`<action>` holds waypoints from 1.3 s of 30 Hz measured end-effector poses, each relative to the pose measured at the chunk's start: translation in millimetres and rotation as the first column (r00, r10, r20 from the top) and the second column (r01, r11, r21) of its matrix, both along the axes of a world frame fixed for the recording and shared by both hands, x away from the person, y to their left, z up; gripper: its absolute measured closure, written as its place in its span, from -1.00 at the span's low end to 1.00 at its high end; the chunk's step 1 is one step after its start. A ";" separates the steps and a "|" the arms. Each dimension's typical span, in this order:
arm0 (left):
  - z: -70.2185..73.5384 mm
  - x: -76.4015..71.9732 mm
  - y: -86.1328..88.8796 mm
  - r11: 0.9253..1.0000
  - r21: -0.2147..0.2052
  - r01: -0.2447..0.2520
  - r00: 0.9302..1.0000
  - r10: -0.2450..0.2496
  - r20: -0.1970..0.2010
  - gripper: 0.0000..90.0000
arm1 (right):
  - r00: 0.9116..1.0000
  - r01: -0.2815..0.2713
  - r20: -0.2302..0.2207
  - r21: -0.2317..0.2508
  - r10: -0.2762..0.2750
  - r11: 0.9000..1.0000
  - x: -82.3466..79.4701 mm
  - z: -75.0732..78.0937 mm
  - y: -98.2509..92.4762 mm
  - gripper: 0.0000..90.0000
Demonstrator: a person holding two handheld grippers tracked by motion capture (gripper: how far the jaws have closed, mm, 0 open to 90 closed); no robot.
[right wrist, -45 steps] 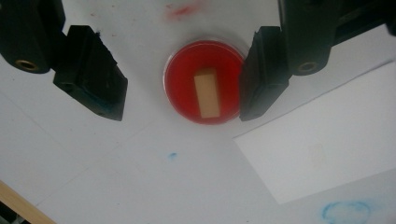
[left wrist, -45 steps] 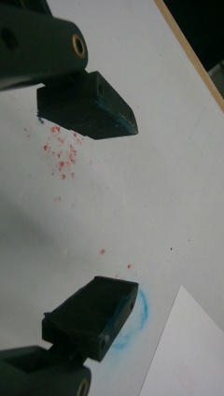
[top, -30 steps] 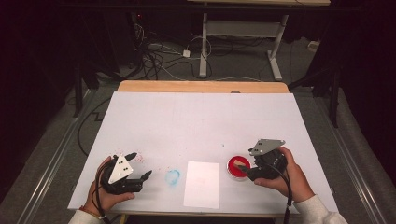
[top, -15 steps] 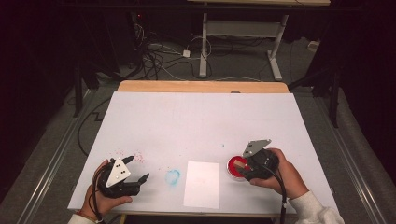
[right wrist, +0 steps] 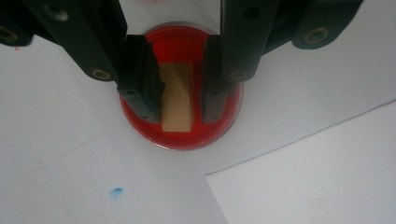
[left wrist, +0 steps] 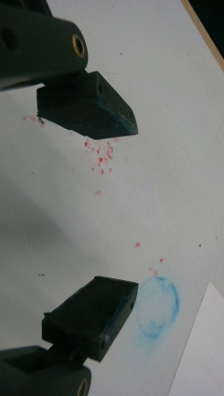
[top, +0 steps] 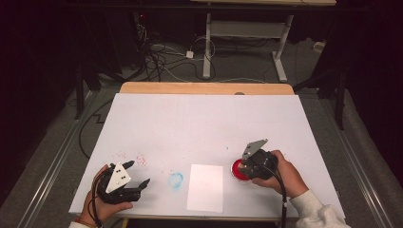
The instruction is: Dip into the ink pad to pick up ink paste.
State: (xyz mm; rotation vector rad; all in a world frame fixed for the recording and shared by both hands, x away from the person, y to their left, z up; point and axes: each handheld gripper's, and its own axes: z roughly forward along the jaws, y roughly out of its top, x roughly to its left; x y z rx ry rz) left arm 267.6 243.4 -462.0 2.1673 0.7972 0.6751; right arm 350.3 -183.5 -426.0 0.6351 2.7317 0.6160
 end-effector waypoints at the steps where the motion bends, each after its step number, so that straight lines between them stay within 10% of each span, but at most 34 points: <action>1: -0.5 0.1 0.1 1.000 0.002 0.001 1.000 -0.001 -0.002 -0.54 | 1.000 -0.001 0.005 -0.005 0.001 1.000 0.6 0.2 0.0 0.66; 14: -0.6 -2.4 -0.6 1.000 0.021 0.009 1.000 -0.009 -0.005 -0.54 | 0.999 -0.042 -0.027 -0.050 0.041 0.998 8.2 -8.1 6.5 0.68; 39: -0.3 0.2 -5.0 1.000 -0.002 0.030 0.999 -0.030 -0.039 -0.56 | 0.999 -0.018 -0.033 0.030 0.019 0.999 2.7 12.1 -4.3 0.68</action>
